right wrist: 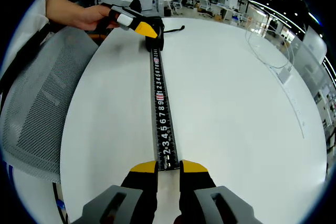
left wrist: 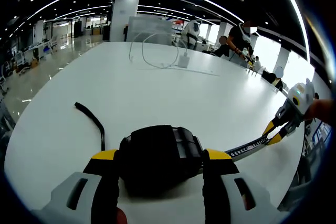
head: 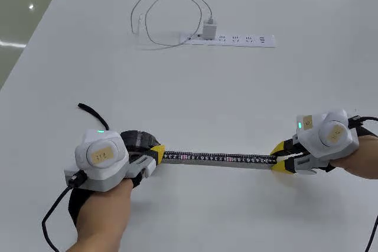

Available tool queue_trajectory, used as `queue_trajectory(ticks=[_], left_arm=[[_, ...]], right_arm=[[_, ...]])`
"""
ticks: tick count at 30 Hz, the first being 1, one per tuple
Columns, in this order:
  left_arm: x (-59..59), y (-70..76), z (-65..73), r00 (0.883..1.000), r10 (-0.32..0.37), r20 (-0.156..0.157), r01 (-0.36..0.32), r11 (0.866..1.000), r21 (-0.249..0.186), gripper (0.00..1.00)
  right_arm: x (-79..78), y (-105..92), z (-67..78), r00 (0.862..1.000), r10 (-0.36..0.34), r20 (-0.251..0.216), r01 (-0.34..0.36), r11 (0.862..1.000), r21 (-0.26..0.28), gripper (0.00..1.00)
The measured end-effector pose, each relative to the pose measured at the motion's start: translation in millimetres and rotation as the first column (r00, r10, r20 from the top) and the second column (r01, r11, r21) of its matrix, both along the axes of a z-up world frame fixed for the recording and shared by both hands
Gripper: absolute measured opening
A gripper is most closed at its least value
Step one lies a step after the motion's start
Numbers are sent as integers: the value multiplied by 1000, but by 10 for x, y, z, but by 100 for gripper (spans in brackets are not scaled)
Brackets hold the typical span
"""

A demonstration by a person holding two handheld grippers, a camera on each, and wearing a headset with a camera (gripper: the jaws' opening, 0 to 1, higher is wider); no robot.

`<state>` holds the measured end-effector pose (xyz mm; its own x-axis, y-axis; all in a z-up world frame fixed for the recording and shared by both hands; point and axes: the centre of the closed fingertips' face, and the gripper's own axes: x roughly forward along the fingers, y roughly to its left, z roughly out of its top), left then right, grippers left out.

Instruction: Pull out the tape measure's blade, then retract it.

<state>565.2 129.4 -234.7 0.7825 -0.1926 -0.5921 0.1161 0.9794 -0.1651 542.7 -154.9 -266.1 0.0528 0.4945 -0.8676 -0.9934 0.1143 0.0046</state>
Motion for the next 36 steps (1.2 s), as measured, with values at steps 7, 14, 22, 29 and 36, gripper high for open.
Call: queue_trajectory(ticks=[7, 14, 22, 29, 36], left_arm=[[7, 0, -7, 1000, 4, -7, -4, 1000, -2, 61], [5, 2, -16, 1000, -4, -22, 4, 1000, 5, 60], [-8, 5, -18, 999, -13, -36, 14, 1000, 12, 58], [-14, 5, -16, 999, -18, -43, 19, 1000, 13, 58], [-12, 9, -11, 999, -17, -37, 17, 1000, -1, 57]], right_arm=[[16, -14, -20, 1000, 3, 8, -3, 1000, -8, 11], [26, -16, -29, 1000, 7, 13, -6, 1000, -12, 11], [18, 0, -25, 1000, 14, 12, -14, 999, -32, 10], [12, -4, -18, 1000, 15, 10, -15, 999, -35, 10], [2, 17, -10, 999, 35, 23, -33, 998, -60, 10]])
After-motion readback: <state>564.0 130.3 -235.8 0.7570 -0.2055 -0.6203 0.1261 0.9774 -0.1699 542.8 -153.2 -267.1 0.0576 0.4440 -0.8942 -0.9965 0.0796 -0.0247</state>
